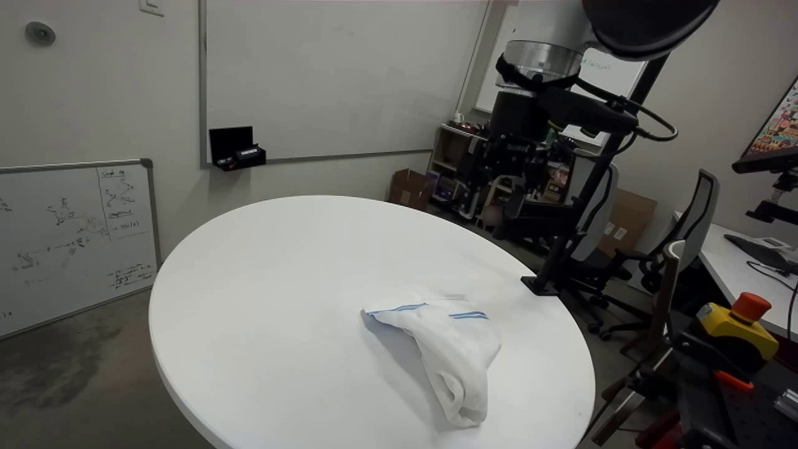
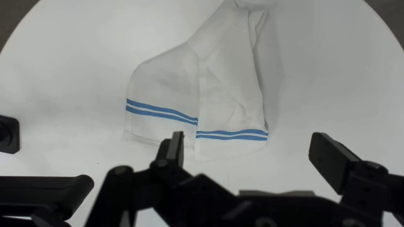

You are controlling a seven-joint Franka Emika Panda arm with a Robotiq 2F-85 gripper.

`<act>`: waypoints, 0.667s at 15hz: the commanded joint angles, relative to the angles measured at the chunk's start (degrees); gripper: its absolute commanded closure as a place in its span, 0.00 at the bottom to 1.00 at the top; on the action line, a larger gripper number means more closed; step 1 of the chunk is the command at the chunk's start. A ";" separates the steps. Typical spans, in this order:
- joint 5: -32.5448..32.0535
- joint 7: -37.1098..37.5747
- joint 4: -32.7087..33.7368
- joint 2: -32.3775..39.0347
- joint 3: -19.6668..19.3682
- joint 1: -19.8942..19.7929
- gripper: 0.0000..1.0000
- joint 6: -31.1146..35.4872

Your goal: Remove the towel from the rack and put it on the table.

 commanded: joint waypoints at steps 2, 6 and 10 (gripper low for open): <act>0.94 -1.43 0.48 -1.31 1.18 -1.53 0.00 -2.47; 1.15 -1.85 0.51 -2.03 1.42 -1.82 0.00 -3.24; 1.16 -1.86 0.51 -2.02 1.48 -1.81 0.00 -3.25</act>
